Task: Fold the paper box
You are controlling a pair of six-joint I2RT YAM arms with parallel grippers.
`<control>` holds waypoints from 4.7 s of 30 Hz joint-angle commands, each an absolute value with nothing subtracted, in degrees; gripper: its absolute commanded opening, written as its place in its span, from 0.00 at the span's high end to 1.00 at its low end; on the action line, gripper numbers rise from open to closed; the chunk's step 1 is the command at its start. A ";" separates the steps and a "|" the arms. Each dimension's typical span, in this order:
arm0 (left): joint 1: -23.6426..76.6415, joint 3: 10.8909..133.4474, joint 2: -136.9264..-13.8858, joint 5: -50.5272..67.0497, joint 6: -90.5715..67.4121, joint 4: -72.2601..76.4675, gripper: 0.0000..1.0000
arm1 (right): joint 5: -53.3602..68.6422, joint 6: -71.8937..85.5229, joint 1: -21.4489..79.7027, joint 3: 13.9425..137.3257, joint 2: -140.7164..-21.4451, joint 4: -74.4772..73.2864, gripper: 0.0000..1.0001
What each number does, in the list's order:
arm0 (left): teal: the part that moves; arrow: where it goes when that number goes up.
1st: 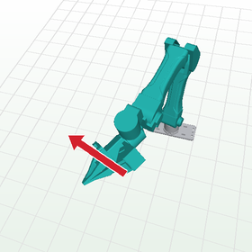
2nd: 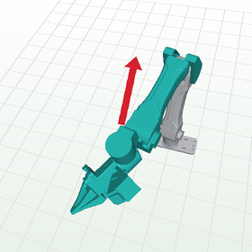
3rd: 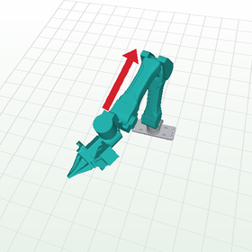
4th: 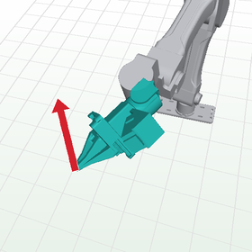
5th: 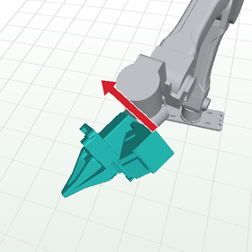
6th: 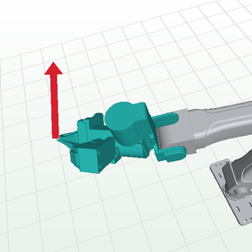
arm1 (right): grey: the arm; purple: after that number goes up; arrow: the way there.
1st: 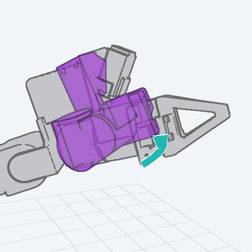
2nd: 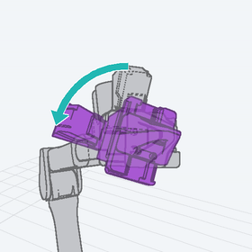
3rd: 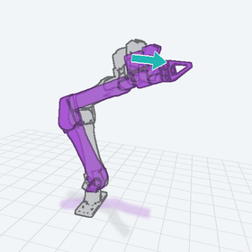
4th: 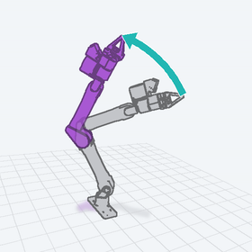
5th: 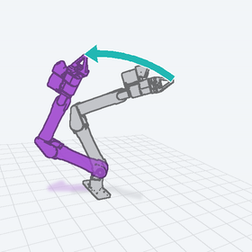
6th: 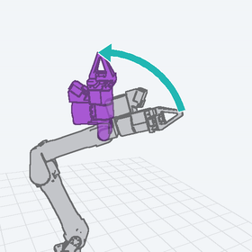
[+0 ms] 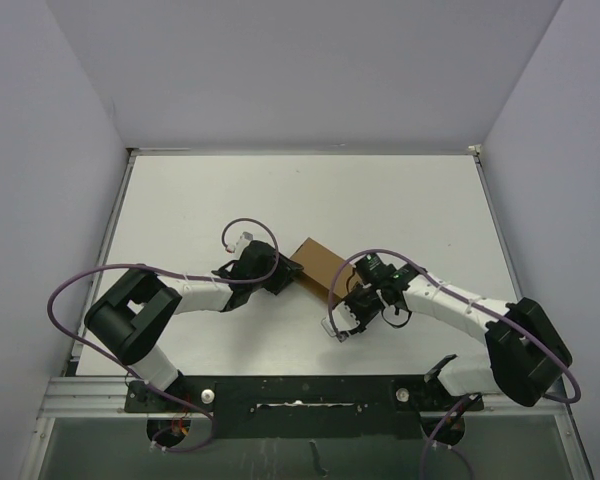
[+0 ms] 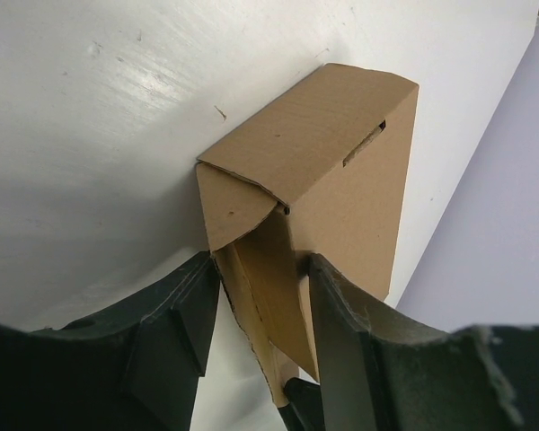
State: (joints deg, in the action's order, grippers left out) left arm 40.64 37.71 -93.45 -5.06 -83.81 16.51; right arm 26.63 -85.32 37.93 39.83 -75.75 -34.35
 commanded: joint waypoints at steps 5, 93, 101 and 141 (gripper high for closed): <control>40.04 38.86 -95.17 -5.40 -83.06 14.99 0.59 | 24.50 -84.88 39.13 41.10 -76.88 -32.50 0.80; 37.33 38.51 -98.65 0.13 -77.71 15.64 0.59 | 20.03 -81.65 49.65 68.83 -100.55 -54.71 0.96; 37.20 38.10 -98.83 0.42 -77.70 16.32 0.59 | 19.35 -81.38 51.15 70.71 -103.13 -56.18 0.96; 36.88 37.53 -100.11 1.84 -77.87 18.80 0.59 | 20.53 -86.83 51.83 76.55 -106.29 -60.34 0.96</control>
State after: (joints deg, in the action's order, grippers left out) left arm 36.99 38.61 -97.43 1.41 -79.24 22.02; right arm 18.61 -84.88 51.16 73.91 -105.80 -60.75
